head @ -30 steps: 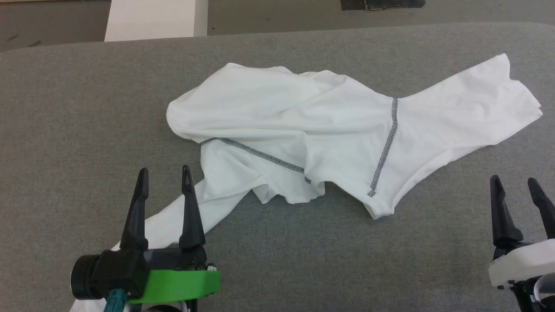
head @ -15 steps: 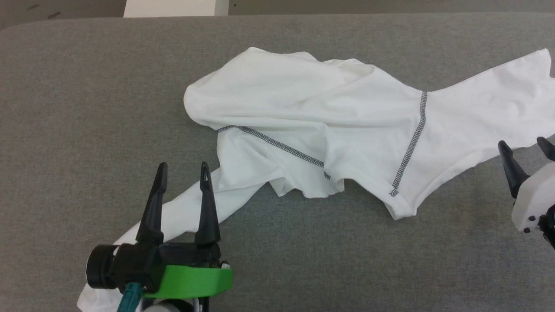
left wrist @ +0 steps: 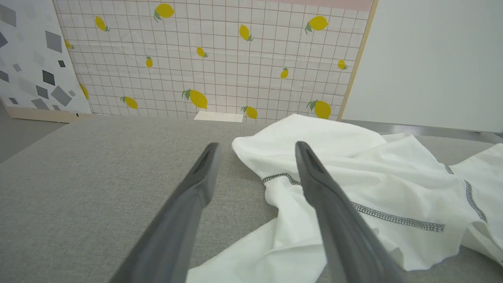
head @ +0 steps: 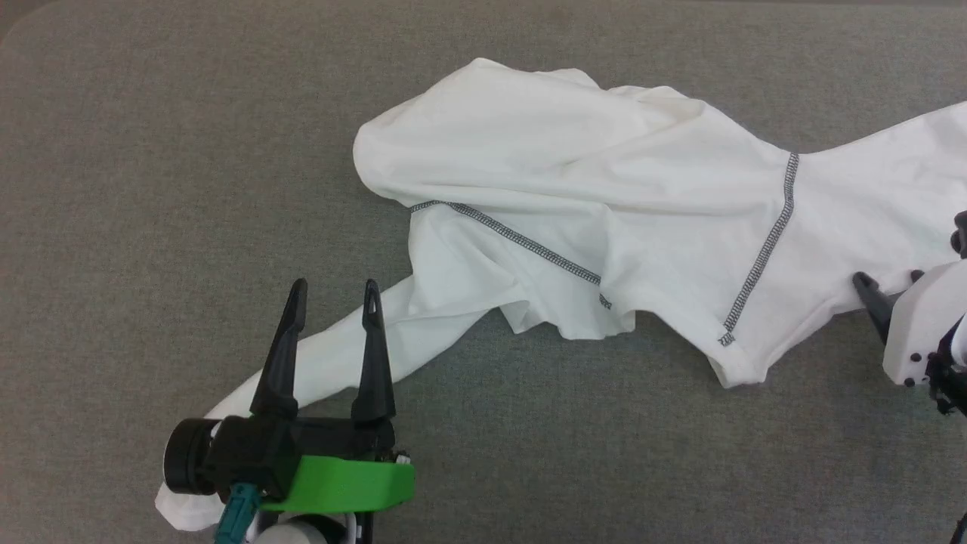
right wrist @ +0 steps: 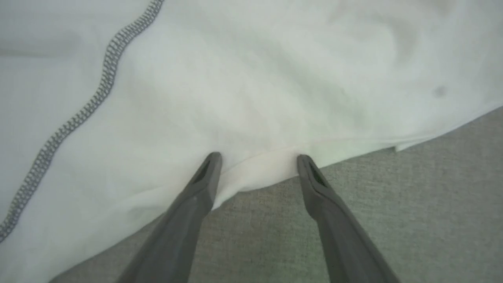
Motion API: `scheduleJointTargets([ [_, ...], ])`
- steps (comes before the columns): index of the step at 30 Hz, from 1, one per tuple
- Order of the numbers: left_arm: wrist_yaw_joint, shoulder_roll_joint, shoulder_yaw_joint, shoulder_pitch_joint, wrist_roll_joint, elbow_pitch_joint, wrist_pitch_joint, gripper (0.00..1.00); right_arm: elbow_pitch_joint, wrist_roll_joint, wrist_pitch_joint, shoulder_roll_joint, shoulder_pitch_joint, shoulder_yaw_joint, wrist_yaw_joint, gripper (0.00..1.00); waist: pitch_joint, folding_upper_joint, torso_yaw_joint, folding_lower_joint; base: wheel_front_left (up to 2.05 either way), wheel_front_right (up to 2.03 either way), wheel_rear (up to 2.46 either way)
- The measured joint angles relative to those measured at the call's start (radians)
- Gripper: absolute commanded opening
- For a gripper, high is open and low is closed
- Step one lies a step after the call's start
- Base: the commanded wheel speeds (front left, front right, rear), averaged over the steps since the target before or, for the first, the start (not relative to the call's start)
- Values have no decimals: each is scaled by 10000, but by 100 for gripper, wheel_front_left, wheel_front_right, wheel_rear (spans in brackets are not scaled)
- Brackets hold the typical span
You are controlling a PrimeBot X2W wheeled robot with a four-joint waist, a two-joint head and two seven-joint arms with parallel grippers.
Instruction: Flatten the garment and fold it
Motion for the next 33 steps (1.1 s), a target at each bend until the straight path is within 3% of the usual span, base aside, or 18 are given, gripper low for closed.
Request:
scheduleJointTargets([
  [1, -19, -6, 2, -12, 6, 10, 0, 100, 123, 13, -82, -44, -107, -40, 0, 0, 33, 0, 30, 0, 0, 0, 0],
  [9, -67, -38, 79, -48, 15, 88, 0, 100, 297, 238, -731, -334, -360, -462, 0, 0, 29, 0, 60, 0, 0, 0, 0],
  [16, -167, -63, 4, -52, 12, 226, 0, 100, -184, -562, -1264, -1730, -582, -2015, 0, 0, -32, 0, 159, 0, 0, 0, 0],
  [21, -222, -69, -50, -52, 2, 389, 0, 100, 355, -842, -1674, -1914, -582, -2497, 0, 0, 26, 0, 351, 0, 0, 0, 0],
  [22, -242, -69, -54, -52, 0, 405, 0, 100, 539, -899, -1776, -1812, -586, -2573, 0, 2, 36, 0, 383, 0, 0, 0, 0],
  [23, -249, -69, -58, -52, 2, 416, 0, 100, 675, -991, -1931, -1699, -593, -2579, 0, 100, 46, 0, 405, 0, 0, 0, 0],
  [29, -439, -69, -284, -126, 219, 688, 0, 100, 865, -1220, -3001, -1080, -785, -2084, 0, 100, -50, 0, 344, 0, 0, 0, 0],
  [33, -491, -56, -309, -193, 477, 725, 0, 100, 50, -991, -3741, -466, -725, -1933, 0, 100, -295, 0, 220, 0, 0, 0, 0],
])
